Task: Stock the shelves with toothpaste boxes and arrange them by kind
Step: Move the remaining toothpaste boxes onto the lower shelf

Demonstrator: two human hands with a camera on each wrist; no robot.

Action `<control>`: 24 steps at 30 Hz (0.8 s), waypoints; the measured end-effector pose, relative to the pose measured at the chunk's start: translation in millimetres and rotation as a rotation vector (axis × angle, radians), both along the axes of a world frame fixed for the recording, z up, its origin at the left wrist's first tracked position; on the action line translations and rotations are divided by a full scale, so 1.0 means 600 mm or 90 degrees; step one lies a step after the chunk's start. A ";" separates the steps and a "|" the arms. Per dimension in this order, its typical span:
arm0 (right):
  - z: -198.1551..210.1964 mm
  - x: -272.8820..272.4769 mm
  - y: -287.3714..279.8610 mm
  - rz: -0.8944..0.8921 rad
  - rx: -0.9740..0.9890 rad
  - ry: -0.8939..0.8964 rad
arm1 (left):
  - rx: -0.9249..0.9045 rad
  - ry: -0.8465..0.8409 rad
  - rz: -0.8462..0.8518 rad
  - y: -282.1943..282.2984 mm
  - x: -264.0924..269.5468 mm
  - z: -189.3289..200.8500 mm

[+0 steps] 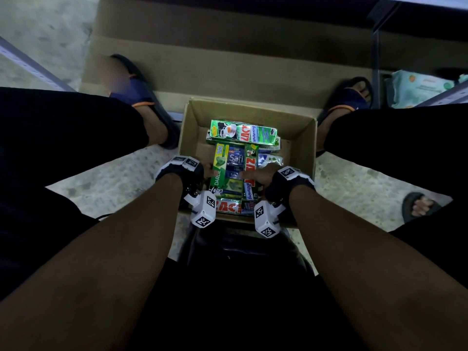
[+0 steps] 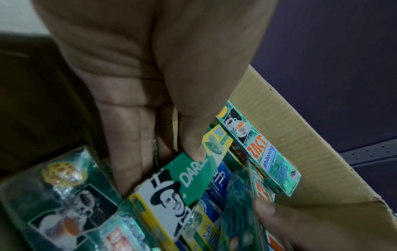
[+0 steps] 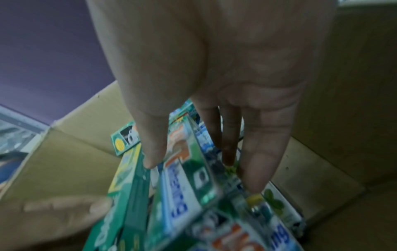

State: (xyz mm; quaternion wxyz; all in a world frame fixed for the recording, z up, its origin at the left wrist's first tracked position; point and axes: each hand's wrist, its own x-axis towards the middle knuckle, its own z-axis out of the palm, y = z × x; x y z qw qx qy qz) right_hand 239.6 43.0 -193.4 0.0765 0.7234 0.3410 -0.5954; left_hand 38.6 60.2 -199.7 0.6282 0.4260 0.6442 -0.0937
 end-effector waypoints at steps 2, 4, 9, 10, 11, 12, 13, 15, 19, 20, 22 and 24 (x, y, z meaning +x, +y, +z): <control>0.006 -0.005 -0.002 0.010 -0.006 0.000 | -0.009 -0.025 0.030 0.002 -0.003 -0.002; 0.011 -0.007 0.000 -0.001 -0.009 0.005 | -0.042 -0.025 0.107 0.005 -0.007 0.013; 0.036 -0.003 0.005 0.021 -0.051 0.035 | -0.265 -0.367 0.128 -0.007 -0.021 0.064; 0.045 -0.003 0.006 0.042 -0.066 0.044 | -0.262 -0.510 0.144 -0.016 -0.021 0.071; 0.053 -0.003 0.005 0.060 -0.075 0.048 | -0.249 -0.521 0.239 -0.011 -0.014 0.073; 0.063 -0.005 0.006 0.071 -0.080 0.049 | -0.190 -0.401 0.242 -0.008 -0.009 0.067; 0.070 -0.007 0.004 0.081 -0.080 0.055 | -0.134 -0.193 0.221 -0.007 -0.004 0.074; 0.072 -0.005 0.005 0.096 -0.088 0.080 | 0.044 -0.043 0.180 -0.001 -0.003 0.086; 0.084 0.007 0.007 0.096 -0.024 0.051 | 0.035 -0.039 0.136 0.010 -0.008 0.082; 0.086 0.009 0.006 0.081 0.007 0.029 | 0.060 -0.051 0.135 0.010 -0.012 0.083; 0.091 0.013 0.004 0.021 0.085 -0.019 | 0.171 -0.057 0.082 0.008 -0.013 0.090; 0.098 0.018 0.000 -0.002 0.127 -0.028 | 0.233 -0.040 0.049 0.005 -0.013 0.104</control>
